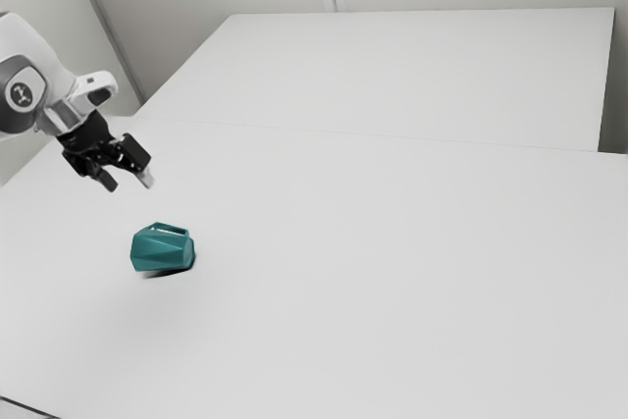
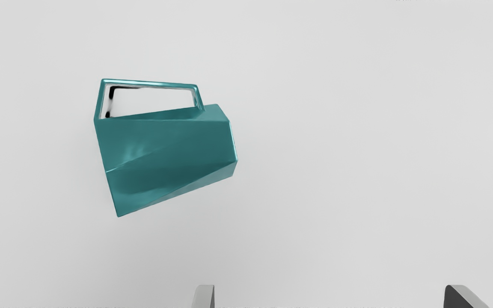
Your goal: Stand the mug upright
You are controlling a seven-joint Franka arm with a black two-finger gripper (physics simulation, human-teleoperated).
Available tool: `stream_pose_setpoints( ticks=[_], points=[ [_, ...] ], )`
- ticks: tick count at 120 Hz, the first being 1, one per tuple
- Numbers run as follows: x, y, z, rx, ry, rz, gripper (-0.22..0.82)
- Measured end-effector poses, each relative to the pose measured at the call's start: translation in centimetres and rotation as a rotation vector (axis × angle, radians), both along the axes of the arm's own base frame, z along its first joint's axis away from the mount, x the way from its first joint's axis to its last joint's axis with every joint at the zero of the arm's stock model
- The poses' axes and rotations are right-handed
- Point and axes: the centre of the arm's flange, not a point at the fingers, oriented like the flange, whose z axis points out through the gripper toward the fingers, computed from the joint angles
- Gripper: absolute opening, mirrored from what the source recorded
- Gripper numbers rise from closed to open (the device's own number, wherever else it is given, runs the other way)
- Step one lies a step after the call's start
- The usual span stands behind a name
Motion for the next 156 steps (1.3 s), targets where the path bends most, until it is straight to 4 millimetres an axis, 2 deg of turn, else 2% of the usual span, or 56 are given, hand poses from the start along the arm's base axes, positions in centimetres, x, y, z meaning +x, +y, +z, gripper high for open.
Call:
stream_pose_setpoints(
  ticks=[21,34,84,115,138,156],
  points=[
    [-1.7,3.8,-2.1,-0.144,0.009,0.064,0.58],
    [-2.6,4.8,-4.4,-0.228,0.039,0.073,0.58],
    [-5.1,10.7,-10.2,-0.490,0.051,0.116,0.56],
    [-3.9,11.6,-13.2,-0.573,0.017,0.100,0.55],
    [-2.7,12.8,-14.0,-0.577,-0.019,0.071,0.55],
    [-2.4,13.9,-15.5,-0.582,-0.027,0.062,0.54]
  ],
)
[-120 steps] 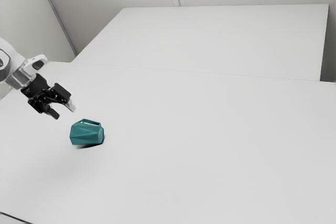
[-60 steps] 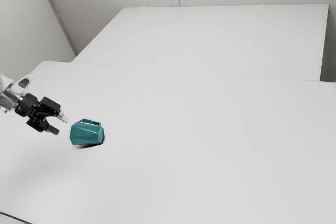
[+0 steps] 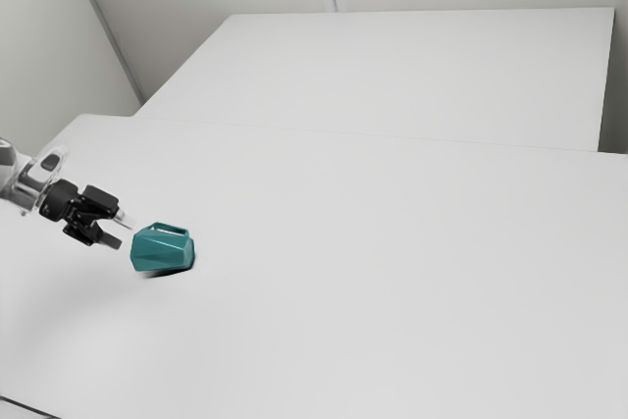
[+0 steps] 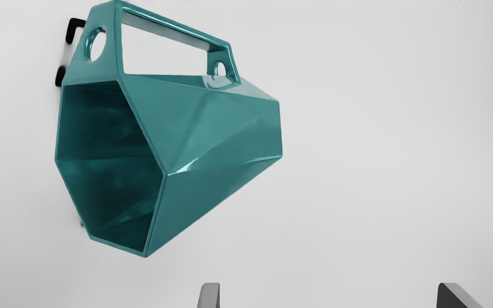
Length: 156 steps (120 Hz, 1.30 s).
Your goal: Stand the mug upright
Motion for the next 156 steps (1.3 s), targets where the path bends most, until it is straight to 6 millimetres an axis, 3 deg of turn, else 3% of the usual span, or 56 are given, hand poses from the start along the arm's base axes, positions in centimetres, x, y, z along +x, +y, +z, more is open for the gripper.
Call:
stream_pose_setpoints(
  ticks=[81,123,139,156],
  points=[
    [4.4,3.1,-5.2,-0.032,-0.064,-0.056,0.53],
    [5.5,2.3,-7.8,-0.100,-0.099,-0.094,0.52],
    [5.8,1.8,-8.2,-0.118,-0.116,-0.108,0.46],
    [6.0,1.5,-8.4,-0.129,-0.133,-0.115,0.30]
  ],
)
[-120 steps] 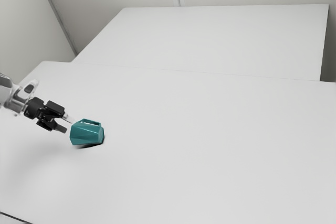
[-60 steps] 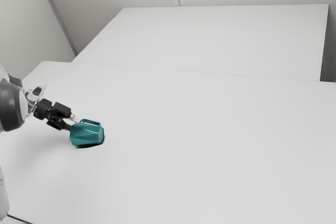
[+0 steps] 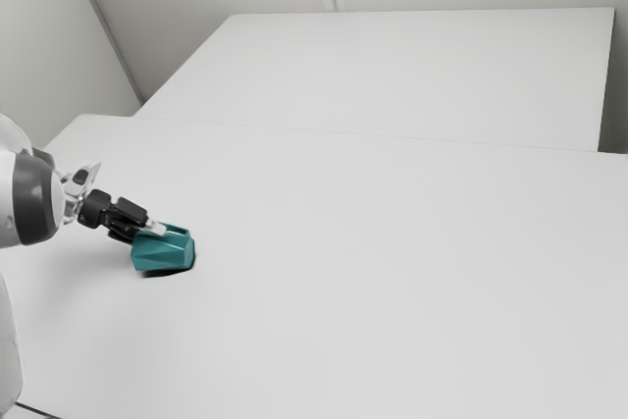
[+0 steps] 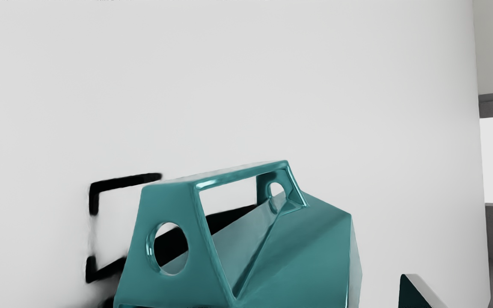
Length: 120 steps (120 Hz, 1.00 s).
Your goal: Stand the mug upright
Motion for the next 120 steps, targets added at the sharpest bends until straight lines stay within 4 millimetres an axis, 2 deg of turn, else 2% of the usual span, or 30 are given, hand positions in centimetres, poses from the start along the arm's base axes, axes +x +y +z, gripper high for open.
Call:
stream_pose_setpoints(
  ticks=[15,32,47,63,88,106,120],
  points=[
    [0.0,-0.2,0.0,-0.011,-0.011,-0.007,0.14],
    [0.1,-0.6,0.3,-0.033,-0.028,-0.019,0.01],
    [0.3,-1.2,0.8,-0.058,-0.046,-0.032,-0.08],
    [0.6,-2.2,2.1,-0.086,-0.079,-0.053,-0.13],
    [1.3,-4.3,5.8,-0.107,-0.152,-0.095,-0.16],
    [2.5,-7.7,10.6,-0.049,-0.208,-0.178,-0.17],
    [3.8,-10.8,12.2,0.060,-0.190,-0.257,-0.17]
  ],
)
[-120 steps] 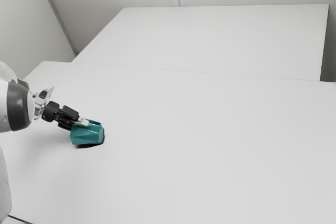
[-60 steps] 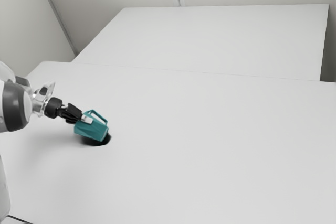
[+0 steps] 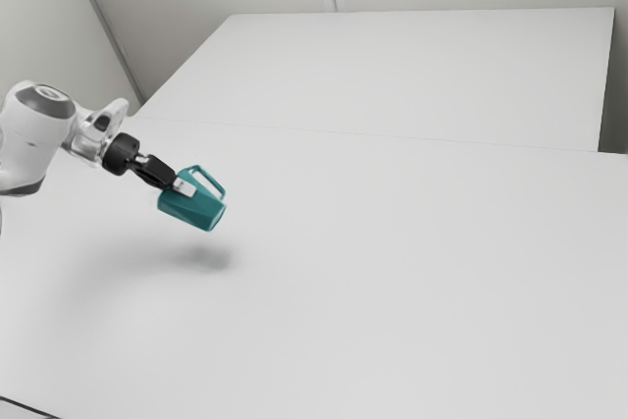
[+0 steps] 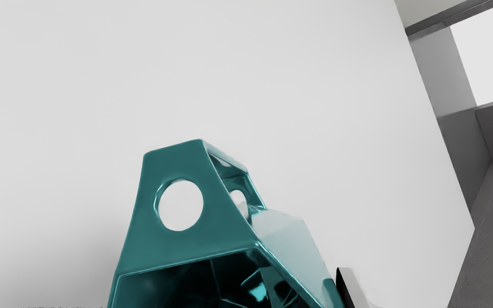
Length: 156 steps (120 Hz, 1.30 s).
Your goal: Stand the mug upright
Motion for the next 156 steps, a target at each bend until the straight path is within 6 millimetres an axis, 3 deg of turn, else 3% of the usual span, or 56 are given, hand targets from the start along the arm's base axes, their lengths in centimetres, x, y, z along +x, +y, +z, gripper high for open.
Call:
stream_pose_setpoints(
  ticks=[24,63,105,156],
  points=[
    [2.7,-3.6,3.3,0.322,-0.017,-0.093,-0.17],
    [5.3,-9.0,3.2,0.643,-0.031,-0.140,-0.18],
    [5.4,-11.5,1.1,0.757,-0.015,-0.081,-0.18],
    [5.7,-12.3,-0.8,0.810,0.016,0.002,-0.17]
  ],
)
